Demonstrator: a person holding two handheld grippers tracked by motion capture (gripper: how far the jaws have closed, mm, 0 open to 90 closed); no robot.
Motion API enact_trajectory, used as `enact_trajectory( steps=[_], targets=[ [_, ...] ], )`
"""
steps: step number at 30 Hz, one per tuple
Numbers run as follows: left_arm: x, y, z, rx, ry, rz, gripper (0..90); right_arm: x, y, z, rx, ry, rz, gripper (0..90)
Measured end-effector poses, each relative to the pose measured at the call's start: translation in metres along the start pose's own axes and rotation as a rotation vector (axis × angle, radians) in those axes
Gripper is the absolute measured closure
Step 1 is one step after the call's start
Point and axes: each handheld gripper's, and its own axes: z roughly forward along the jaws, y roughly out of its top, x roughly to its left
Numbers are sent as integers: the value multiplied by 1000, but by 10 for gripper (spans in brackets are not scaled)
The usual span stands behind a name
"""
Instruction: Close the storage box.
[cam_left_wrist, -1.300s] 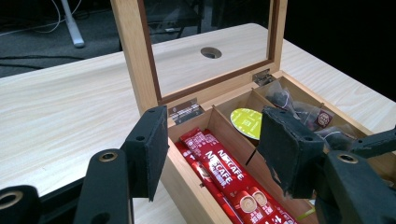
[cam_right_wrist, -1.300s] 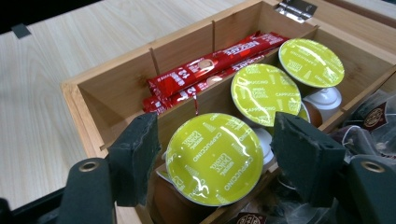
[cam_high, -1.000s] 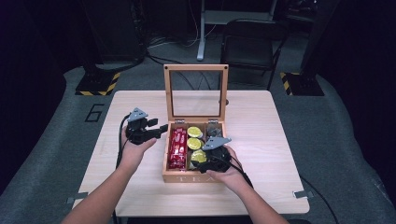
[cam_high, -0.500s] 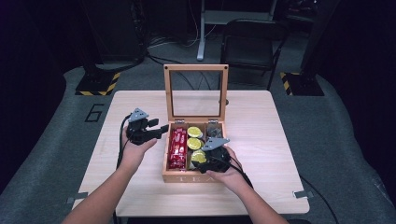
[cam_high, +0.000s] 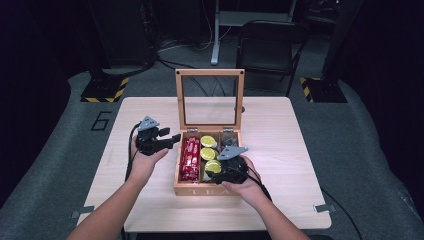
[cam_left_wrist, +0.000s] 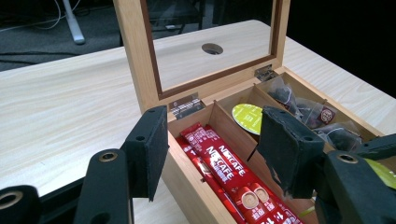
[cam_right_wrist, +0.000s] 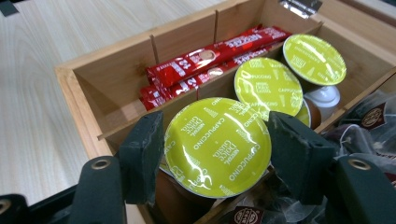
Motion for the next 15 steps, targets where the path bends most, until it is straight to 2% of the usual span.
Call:
enact_trajectory(
  steps=[15],
  targets=[
    [-4,2,5,4,-6,3,425,-7,5,-20,-45,-1,21,370]
  ],
)
